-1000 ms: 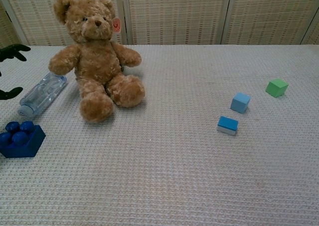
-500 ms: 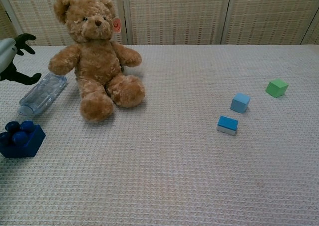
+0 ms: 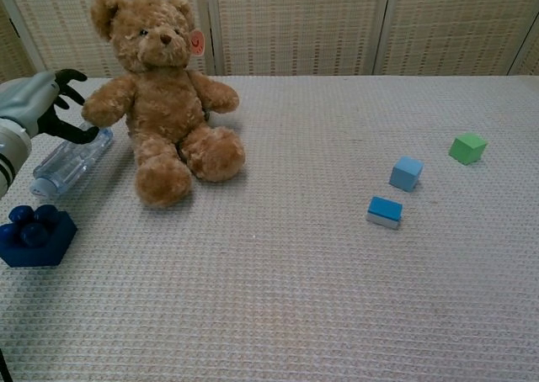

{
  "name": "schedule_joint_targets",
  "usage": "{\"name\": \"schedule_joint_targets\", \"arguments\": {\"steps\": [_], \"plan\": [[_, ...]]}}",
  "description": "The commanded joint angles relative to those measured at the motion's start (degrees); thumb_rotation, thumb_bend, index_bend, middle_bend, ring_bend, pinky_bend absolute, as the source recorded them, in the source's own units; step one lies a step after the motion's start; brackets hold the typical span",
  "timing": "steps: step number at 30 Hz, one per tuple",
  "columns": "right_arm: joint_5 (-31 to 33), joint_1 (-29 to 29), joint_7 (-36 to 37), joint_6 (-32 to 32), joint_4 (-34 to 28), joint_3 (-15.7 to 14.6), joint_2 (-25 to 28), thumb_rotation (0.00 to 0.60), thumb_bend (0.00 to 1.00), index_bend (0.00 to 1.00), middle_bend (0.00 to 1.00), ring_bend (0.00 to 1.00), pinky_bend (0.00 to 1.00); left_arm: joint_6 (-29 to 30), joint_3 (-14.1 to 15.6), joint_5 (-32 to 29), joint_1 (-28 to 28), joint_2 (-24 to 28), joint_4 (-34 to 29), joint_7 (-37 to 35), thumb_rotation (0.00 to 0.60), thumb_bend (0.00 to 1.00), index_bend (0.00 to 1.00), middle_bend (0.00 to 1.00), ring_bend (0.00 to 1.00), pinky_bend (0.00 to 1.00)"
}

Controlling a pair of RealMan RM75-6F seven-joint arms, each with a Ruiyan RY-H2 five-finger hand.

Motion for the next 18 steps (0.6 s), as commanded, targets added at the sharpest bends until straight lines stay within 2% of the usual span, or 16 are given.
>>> {"name": "schedule_joint_targets", "arguments": {"steps": [1, 10, 13, 18], "plan": [[0.0, 0.0, 0.1, 0.1, 0.0, 0.1, 0.0, 0.600, 0.09, 0.06, 0.10, 0.00, 0.13, -0.1, -0.5, -1.2, -0.5, 0.0, -1.2, 0.5, 0.600, 0.36, 0.13, 0.23, 0.21, 0.40], [0.2, -0.1, 1.1, 0.5, 0.0, 0.5, -0.2, 0.600, 0.09, 0.08, 0.10, 0.00, 0.13, -0.7, -0.4, -4.4, -0.7, 3.0, -8.9, 2.3, 0.600, 0.35, 0.14, 0.23, 0.22, 0.40], [0.0, -0.2, 1.3, 0.5, 0.0, 0.4, -0.1, 0.600, 0.09, 0.08, 0.10, 0.00, 0.13, -0.1, -0.3, -5.1, -1.2, 2.7, -8.7, 2.8, 0.600, 0.35, 0.15, 0.24, 0.22, 0.40], [0.3, -0.1, 1.6, 0.2, -0.1, 0.5, -0.2, 0.600, 0.09, 0.08, 0.10, 0.00, 0.13, 1.3, -0.2, -5.4, -2.7, 0.7, -5.0, 2.8, 0.600, 0.36, 0.21, 0.30, 0.27, 0.41]]}}
